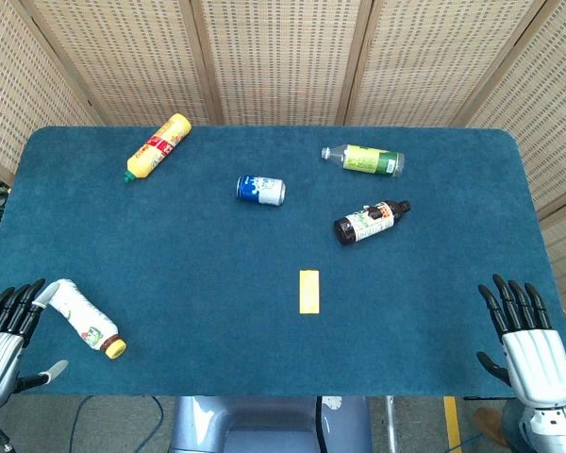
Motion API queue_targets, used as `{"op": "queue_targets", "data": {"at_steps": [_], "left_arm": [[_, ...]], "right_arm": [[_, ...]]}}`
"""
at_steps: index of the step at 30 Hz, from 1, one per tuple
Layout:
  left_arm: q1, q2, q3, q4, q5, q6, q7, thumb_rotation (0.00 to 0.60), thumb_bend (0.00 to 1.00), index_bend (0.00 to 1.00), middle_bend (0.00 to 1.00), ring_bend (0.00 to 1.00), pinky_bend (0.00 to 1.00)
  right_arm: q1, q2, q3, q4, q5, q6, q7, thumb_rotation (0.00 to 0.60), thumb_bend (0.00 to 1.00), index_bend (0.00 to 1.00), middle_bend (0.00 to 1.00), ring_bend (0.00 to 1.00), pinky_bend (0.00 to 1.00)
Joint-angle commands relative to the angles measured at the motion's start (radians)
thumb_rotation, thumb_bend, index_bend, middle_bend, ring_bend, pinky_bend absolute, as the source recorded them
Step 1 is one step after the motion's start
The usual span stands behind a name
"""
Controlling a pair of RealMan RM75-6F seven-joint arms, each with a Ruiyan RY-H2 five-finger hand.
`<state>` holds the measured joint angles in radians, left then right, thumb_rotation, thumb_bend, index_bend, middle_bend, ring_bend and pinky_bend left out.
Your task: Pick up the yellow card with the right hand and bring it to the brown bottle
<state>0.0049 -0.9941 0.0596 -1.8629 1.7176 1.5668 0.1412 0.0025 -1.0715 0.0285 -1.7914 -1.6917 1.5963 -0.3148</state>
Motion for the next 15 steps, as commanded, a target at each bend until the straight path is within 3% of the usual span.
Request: {"op": "queue_targets", "data": {"at_steps": [1, 8, 15], "left_arm": [[0.0, -0.001, -0.002, 0.0, -0.003, 0.001, 0.0, 0.6, 0.0, 0.0, 0.0, 0.0, 0.0], [0.0, 0.003, -0.005, -0.005, -0.005, 0.007, -0.008, 0.6, 0.0, 0.0, 0.0, 0.0, 0.0], [-0.015, -0.009, -0.015, -0.008, -0.034, -0.026, 0.022, 0.6, 0.0, 0.0, 0.0, 0.0, 0.0]], "right_arm": [[0.0, 0.0, 0.0, 0.0, 0.0, -0.001, 0.001, 0.6, 0.0, 0.0, 0.0, 0.0, 0.0], [0.021, -0.005, -0.003, 0.002, 0.005, -0.044, -0.006, 0.6, 0.0, 0.0, 0.0, 0.0, 0.0], [0.161, 0.009, 0.049, -0.054, 0.07, -0.257, -0.041, 0.6, 0.0, 0.02, 0.0, 0.0, 0.0]]}}
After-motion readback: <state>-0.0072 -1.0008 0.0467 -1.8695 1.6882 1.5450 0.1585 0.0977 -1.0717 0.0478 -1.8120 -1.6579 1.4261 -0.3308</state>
